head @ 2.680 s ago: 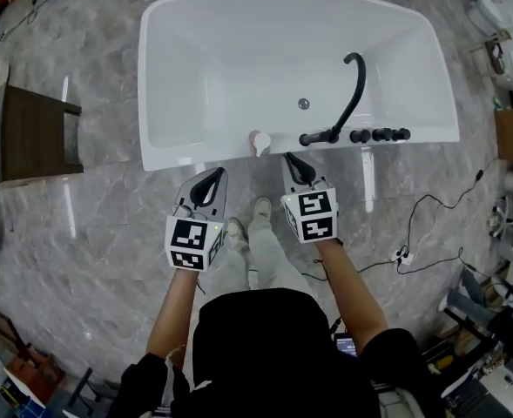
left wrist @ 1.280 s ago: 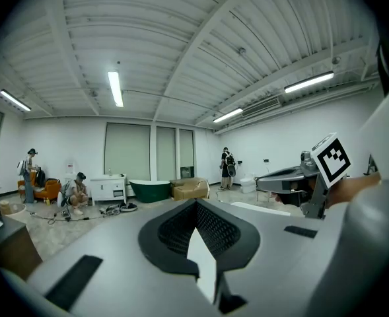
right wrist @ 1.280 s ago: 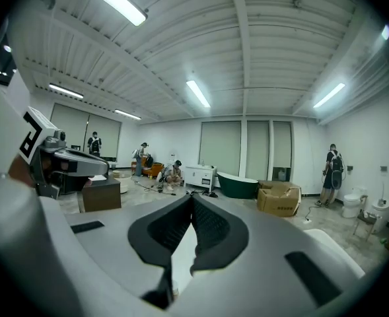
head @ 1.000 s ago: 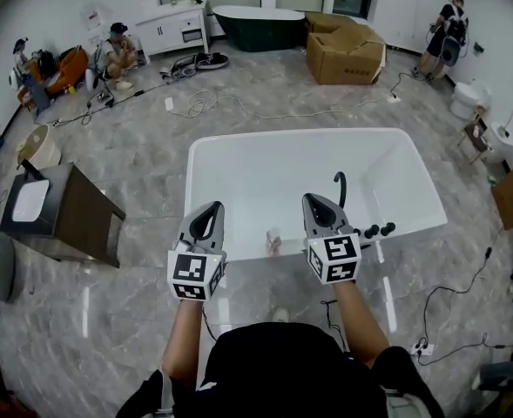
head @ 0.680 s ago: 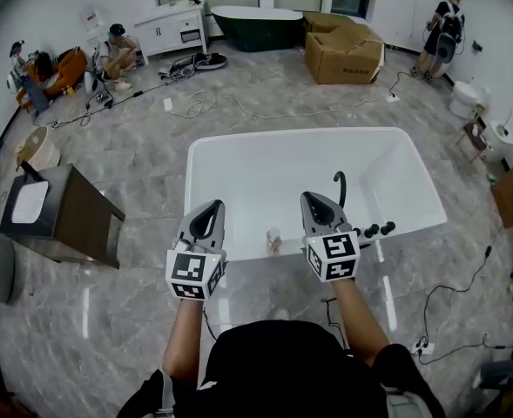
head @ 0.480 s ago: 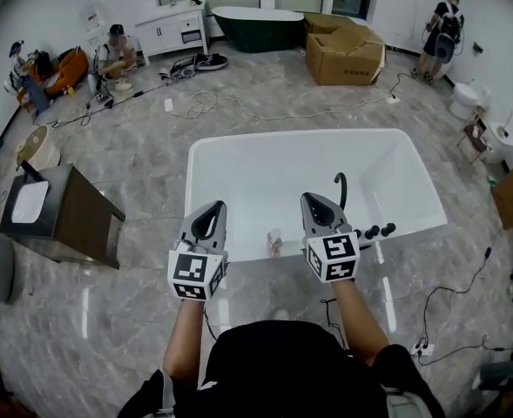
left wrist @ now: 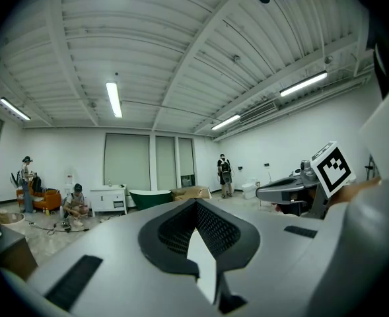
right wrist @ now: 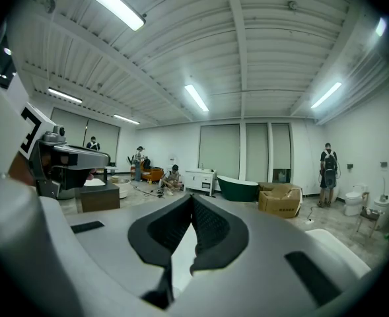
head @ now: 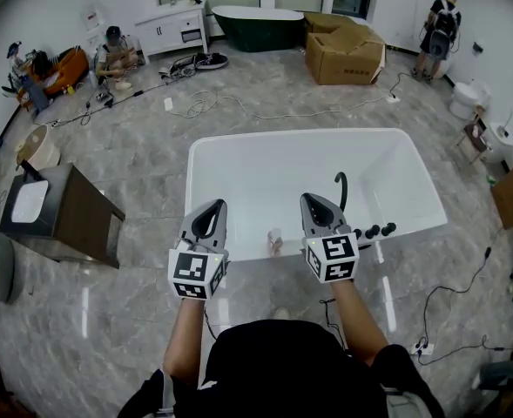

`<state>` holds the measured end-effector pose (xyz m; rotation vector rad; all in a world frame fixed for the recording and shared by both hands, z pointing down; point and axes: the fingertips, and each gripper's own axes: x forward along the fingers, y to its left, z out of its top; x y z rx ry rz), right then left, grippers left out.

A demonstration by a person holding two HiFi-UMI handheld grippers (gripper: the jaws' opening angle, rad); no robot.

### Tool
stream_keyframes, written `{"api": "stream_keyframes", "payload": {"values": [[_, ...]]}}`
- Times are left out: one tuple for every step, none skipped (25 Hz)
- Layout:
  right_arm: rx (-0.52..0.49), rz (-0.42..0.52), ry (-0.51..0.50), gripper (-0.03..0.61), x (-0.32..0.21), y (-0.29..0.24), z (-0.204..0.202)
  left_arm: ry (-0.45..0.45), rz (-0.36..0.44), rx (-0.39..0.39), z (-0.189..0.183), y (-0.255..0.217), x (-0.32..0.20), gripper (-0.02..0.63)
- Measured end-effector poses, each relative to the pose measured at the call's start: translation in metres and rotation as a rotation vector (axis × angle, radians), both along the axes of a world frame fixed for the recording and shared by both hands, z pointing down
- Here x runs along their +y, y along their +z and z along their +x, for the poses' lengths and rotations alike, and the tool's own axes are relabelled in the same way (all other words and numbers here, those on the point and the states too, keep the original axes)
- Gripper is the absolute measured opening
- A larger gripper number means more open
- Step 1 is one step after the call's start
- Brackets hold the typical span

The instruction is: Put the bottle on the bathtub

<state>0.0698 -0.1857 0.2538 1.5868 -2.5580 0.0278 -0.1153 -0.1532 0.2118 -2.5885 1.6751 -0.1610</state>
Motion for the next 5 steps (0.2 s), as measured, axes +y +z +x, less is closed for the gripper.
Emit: {"api": "stream_keyframes", "payload": {"values": [[0.0, 0.0, 0.0, 0.023, 0.0002, 0.0004, -0.0016, 0.002, -0.002, 0.002, -0.0005, 0.0001, 0.0005, 0.012], [-0.002, 0.0, 0.0, 0.023, 0.0003, 0.0006, -0.0025, 0.005, -0.005, 0.004, -0.0003, 0.0, 0.0009, 0.012], [-0.004, 0.0, 0.0, 0.023, 0.0003, 0.0007, -0.0027, 0.008, -0.006, 0.004, 0.0004, -0.0003, 0.0013, 0.012], [-0.007, 0.0, 0.001, 0.023, 0.0005, 0.0005, -0.0025, 0.011, -0.006, 0.003, 0.0013, -0.0006, 0.0015, 0.012], [-0.009, 0.001, 0.001, 0.023, 0.0006, 0.0003, -0.0022, 0.014, -0.007, 0.002, 0.0023, -0.0009, 0.0018, 0.012]]}}
